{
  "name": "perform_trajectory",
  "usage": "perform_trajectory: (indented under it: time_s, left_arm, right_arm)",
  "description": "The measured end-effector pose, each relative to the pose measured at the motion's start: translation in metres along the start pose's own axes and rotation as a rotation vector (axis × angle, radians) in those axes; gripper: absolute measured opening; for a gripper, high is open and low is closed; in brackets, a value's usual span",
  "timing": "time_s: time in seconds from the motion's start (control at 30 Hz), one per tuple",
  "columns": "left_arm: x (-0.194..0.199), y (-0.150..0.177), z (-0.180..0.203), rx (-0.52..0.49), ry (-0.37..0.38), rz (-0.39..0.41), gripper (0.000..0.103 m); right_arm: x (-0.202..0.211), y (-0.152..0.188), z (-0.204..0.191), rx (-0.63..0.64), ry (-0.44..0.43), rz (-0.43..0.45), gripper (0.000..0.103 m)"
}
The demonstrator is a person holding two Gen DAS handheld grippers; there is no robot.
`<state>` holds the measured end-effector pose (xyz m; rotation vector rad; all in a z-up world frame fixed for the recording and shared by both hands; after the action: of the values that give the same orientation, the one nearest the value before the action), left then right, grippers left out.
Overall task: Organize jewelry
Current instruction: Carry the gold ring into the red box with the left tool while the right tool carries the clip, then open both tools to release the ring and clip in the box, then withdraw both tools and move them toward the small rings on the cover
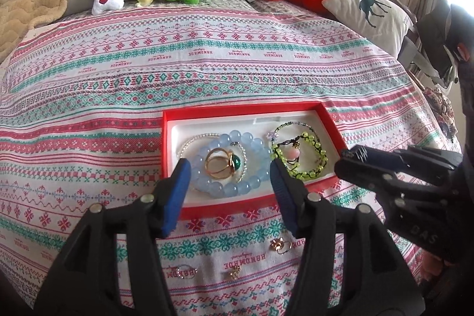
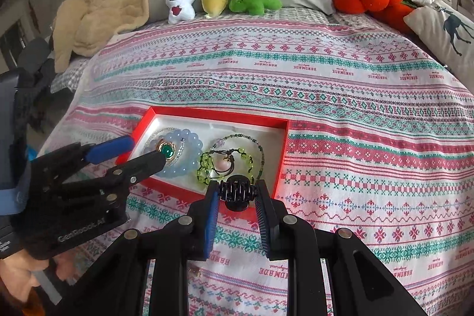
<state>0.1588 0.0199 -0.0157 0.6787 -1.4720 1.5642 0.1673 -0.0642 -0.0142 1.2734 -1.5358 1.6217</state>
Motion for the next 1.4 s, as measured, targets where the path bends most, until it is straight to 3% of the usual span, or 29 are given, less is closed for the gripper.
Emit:
perform_trajectory:
  time_s: [0.13,0.87,0.9,1.0,1.27,1.4]
  left_arm:
    - [0.006,0.003,-0.005,0.001,-0.004,-0.002,0.063]
    - [0.016,0.023,-0.03,0.037,-0.047,-0.058,0.065]
    - [0.017,0.025,-0.031,0.043,-0.047,-0.064,0.066]
    - [0.019,0.029,-0.036,0.062,-0.05,-0.08,0.071]
    - [0.027,0.043,-0.045,0.097,-0.048,-0.112,0.079]
    - [0.027,0.053,-0.046,0.101,-0.044,-0.14,0.084]
  right_arm:
    - [-0.006,-0.004,0.003,-0.01,0.001,-0.01,0.024]
    - [-0.019,-0.013,0.001,-0.027,-0.003,-0.046,0.027]
    - [-0.018,-0.013,0.0,-0.023,-0.005,-0.047,0.031]
    - [-0.01,-0.01,-0.002,-0.022,-0.027,-0.038,0.063]
    - [0.01,0.003,-0.005,-0.016,-0.024,-0.026,0.069]
    - [0.012,0.017,0.0,-0.043,-0.008,-0.061,0.072]
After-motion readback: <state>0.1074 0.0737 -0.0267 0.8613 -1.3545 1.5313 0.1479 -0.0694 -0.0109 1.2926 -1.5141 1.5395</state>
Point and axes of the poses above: each gripper's, at about its wrist camera, not at the fingertips, and x roughly against the way its jaws point, z to its right, y to its underside, the point moved 8 cm from there along -x, roughly the way its jaws point, and after that the axes turned 10 degrees about -z, right-handed, at the moved point
